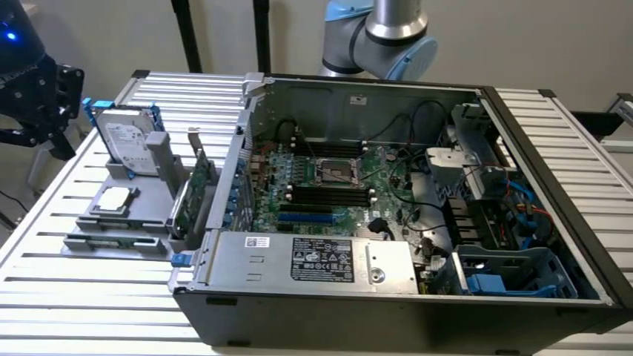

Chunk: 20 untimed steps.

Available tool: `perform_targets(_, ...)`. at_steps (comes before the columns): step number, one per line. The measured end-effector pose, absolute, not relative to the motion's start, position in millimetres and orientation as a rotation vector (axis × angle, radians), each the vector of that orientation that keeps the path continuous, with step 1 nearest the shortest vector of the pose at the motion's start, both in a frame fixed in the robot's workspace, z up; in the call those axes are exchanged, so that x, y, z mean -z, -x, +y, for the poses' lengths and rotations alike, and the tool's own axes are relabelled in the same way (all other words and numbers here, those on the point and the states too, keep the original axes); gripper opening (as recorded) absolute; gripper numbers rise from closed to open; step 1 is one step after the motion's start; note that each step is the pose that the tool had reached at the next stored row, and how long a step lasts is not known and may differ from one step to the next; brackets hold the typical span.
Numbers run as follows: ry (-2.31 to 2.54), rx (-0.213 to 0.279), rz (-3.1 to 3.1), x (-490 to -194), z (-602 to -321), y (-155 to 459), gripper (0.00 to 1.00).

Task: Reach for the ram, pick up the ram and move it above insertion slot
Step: 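Pick up the ram and move it above insertion slot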

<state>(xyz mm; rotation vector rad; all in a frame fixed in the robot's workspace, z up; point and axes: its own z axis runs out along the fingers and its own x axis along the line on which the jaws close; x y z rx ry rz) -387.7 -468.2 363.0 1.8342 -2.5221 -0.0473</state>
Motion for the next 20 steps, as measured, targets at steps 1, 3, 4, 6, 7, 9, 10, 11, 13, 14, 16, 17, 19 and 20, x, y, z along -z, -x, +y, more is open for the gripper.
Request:
perform_targets(1,-1.856,0.047,-2.505,-362.8,-468.2,387.8,0.11)
perform_targets(3,-1.902,0.046,-2.47,-362.5,-468.2,387.7,0.11)
perform_targets(4,-1.924,0.046,-2.453,-362.3,-468.2,387.7,0.11)
perform_targets(6,-1.969,0.045,-2.417,-361.7,-468.2,387.8,0.11)
perform_targets(7,-1.99,0.044,-2.399,-361.5,-468.2,387.7,0.11)
perform_targets(9,-2.033,0.042,-2.363,-360.9,-468.2,387.8,0.11)
perform_targets(10,-2.055,0.041,-2.345,-360.6,-468.2,387.8,0.11)
perform_targets(11,-2.078,0.04,-2.325,-360.3,-468.2,387.8,0.11)
perform_targets(13,-2.119,0.039,-2.288,-359.8,-468.2,387.8,0.11)
perform_targets(14,-2.138,0.038,-2.271,-359.7,-468.3,387.8,0.11)
perform_targets(16,-2.148,0.038,-2.261,-359.7,-468.3,387.8,0.11)
perform_targets(17,-2.148,0.038,-2.261,-359.7,-468.3,387.8,0.11)
perform_targets(19,-2.148,0.038,-2.261,-359.6,-468.3,387.8,0.18)
perform_targets(20,-2.148,0.038,-2.261,-359.6,-468.3,387.8,0.24)
